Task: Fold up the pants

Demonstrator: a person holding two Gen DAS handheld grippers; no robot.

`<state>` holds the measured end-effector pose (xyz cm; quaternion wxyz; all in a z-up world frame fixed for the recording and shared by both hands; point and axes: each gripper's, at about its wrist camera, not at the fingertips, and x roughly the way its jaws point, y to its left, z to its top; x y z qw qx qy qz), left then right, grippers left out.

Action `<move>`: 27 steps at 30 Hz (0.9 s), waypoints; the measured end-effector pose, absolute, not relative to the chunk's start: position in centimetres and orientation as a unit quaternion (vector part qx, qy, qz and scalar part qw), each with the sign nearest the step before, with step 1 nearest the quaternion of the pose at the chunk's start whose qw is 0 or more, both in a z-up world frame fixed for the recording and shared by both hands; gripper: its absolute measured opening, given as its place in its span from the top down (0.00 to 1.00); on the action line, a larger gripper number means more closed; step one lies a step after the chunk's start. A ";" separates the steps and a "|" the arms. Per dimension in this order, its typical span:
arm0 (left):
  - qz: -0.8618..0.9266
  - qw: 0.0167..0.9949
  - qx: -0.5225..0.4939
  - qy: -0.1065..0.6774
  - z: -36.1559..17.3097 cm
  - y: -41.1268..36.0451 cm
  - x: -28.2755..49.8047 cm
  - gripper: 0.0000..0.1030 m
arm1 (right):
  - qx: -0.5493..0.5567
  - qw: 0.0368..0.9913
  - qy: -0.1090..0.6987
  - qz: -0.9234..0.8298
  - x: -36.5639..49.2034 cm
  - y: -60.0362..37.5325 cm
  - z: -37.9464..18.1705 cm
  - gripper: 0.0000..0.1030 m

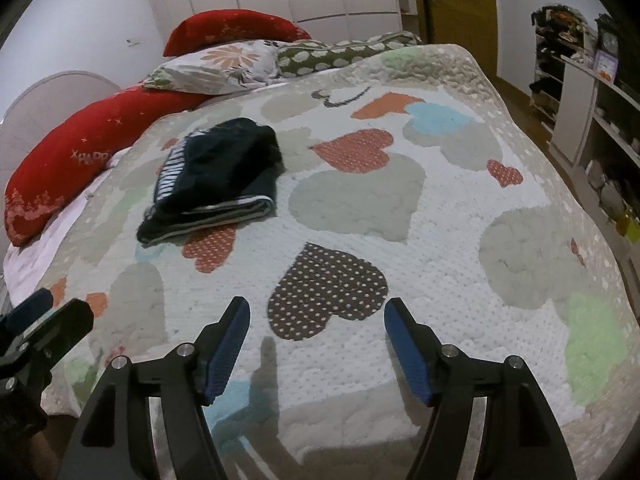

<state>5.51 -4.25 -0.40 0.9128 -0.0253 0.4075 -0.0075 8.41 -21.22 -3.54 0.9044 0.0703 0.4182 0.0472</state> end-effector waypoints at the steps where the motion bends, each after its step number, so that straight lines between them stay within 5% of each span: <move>1: -0.006 0.910 -0.027 0.413 -0.8 -4.1 5.7 0.09 | 0.070 0.904 0.419 0.045 8.5 -21.3 -3.7 0.28; 27: -0.004 0.893 -0.058 0.446 -2.7 -2.1 7.1 0.09 | 0.018 0.906 0.419 0.048 8.6 -17.8 -4.3 0.28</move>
